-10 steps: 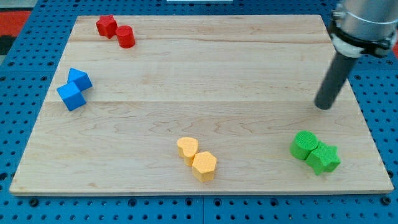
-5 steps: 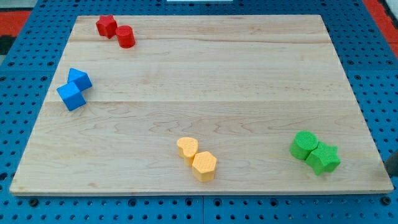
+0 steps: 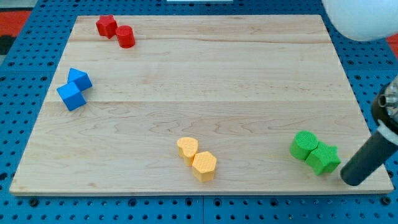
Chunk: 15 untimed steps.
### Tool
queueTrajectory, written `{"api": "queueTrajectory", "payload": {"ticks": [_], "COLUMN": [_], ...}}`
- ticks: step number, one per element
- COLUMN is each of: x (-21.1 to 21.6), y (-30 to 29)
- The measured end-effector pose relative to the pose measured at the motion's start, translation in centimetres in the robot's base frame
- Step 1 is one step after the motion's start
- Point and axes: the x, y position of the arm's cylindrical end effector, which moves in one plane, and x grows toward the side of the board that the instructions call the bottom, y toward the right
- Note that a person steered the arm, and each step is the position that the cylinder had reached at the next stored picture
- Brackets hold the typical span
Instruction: Move green star along with green circle to the center
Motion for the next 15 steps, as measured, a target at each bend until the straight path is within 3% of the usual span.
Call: {"api": "queueTrajectory", "payload": {"ticks": [3,4,6,11,15], "x": [-1.3,-4.0,-5.8,-7.8,-10.2], "y": [-0.3,-1.3,-9.8,-0.9,-13.9]}}
